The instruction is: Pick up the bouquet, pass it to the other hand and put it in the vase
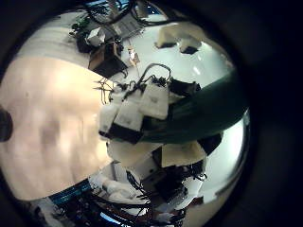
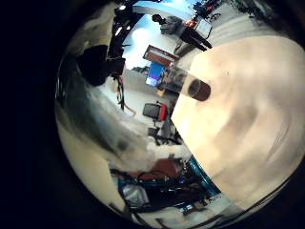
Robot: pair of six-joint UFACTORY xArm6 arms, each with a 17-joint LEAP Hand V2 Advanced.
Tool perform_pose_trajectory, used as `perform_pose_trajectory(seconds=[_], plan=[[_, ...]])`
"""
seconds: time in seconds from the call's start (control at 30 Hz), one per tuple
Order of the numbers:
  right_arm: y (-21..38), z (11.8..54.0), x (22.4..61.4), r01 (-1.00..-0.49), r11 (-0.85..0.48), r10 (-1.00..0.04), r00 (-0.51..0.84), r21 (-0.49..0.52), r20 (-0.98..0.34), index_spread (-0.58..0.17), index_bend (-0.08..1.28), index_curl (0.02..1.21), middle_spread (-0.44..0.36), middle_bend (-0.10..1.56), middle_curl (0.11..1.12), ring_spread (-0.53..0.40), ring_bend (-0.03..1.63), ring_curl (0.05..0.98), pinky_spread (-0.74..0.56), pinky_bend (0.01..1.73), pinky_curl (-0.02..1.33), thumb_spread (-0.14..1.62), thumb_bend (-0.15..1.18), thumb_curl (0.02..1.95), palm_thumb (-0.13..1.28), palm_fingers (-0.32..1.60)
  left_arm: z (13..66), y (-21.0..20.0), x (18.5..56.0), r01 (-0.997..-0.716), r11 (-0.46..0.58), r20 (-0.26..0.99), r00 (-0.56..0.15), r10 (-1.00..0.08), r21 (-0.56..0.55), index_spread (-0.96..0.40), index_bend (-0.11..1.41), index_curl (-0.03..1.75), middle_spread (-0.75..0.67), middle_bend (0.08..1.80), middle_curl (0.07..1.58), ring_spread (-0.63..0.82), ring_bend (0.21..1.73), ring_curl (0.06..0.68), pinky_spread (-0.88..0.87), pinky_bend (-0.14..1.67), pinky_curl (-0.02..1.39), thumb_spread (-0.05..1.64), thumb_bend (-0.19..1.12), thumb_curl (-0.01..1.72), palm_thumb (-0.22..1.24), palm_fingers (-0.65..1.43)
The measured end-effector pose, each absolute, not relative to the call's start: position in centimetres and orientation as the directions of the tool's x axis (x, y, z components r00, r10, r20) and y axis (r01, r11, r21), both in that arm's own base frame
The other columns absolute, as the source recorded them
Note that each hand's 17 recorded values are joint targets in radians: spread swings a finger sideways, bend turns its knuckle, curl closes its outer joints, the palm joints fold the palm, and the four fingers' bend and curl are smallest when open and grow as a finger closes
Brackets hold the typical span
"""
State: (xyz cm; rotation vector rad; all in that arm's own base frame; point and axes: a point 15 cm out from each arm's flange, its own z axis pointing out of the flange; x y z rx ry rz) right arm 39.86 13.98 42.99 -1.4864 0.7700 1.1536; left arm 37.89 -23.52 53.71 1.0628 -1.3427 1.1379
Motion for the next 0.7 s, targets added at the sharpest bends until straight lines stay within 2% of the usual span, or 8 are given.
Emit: perform_pose_trajectory(seconds=[0.07,0.1,0.23,0.43,0.6,0.7], plan=[[14.0,42.9,39.9,-0.909,-0.238,0.105,0.325,-0.341,-0.940,-0.229,1.16,0.91,-0.108,1.42,0.72,-0.173,1.50,0.649,-0.22,1.19,0.97,0.87,0.00,1.33,1.18,1.15,54.0,-23.5,37.9,-0.986,0.158,0.998,-0.060,0.014,-0.062,-0.09,0.25,0.32,-0.18,0.73,0.57,-0.22,0.92,0.270,-0.24,0.94,0.19,1.01,0.02,0.37,0.49,1.07],[14.1,42.9,39.9,-0.910,-0.240,0.106,0.323,-0.339,-0.941,-0.229,1.16,0.91,-0.108,1.42,0.72,-0.173,1.50,0.650,-0.22,1.19,0.97,0.87,0.00,1.33,1.18,1.15,54.1,-23.5,38.0,-0.986,0.158,0.999,-0.050,0.020,-0.053,-0.13,0.28,0.34,-0.22,0.76,0.60,-0.28,0.99,0.310,-0.29,0.98,0.22,1.03,0.03,0.39,0.54,1.13],[14.0,42.2,40.3,-0.916,-0.236,0.108,0.308,-0.325,-0.945,-0.229,1.16,0.91,-0.108,1.42,0.72,-0.174,1.50,0.651,-0.22,1.19,0.98,0.87,0.00,1.33,1.18,1.14,54.1,-23.4,38.2,-0.987,0.154,0.999,-0.035,0.025,-0.038,-0.29,0.51,0.46,-0.33,0.89,0.71,-0.39,1.16,0.403,-0.42,1.16,0.31,1.06,0.09,0.46,0.71,1.26],[14.0,42.1,40.4,-0.919,-0.234,0.108,0.301,-0.319,-0.947,-0.229,1.16,0.91,-0.109,1.42,0.73,-0.176,1.49,0.654,-0.22,1.19,0.99,0.87,-0.01,1.32,1.18,1.14,54.1,-23.2,38.3,-0.988,0.151,0.999,-0.037,0.021,-0.040,-0.47,0.80,0.63,-0.41,1.07,0.79,-0.42,1.29,0.480,-0.47,1.31,0.40,1.05,0.07,0.53,0.77,1.25],[13.6,40.8,41.0,-0.932,-0.226,0.114,0.263,-0.283,-0.958,-0.233,1.12,0.91,-0.118,1.39,0.72,-0.181,1.47,0.648,-0.23,1.18,0.98,0.88,-0.05,1.20,1.05,1.10,54.2,-22.9,38.5,-0.988,0.142,0.998,-0.057,0.021,-0.059,-0.52,0.93,0.73,-0.42,1.16,0.82,-0.40,1.36,0.512,-0.47,1.37,0.45,1.07,0.08,0.58,0.84,1.22],[13.3,40.5,41.2,-0.936,-0.220,0.115,0.255,-0.275,-0.960,-0.247,1.02,0.88,-0.121,1.31,0.70,-0.188,1.43,0.625,-0.27,1.14,0.93,0.91,-0.06,1.08,0.95,1.02,54.7,-22.8,38.8,-0.986,0.135,0.995,-0.100,0.023,-0.102,-0.54,0.97,0.78,-0.42,1.21,0.83,-0.39,1.39,0.525,-0.46,1.39,0.48,1.08,0.08,0.61,0.85,1.20]])
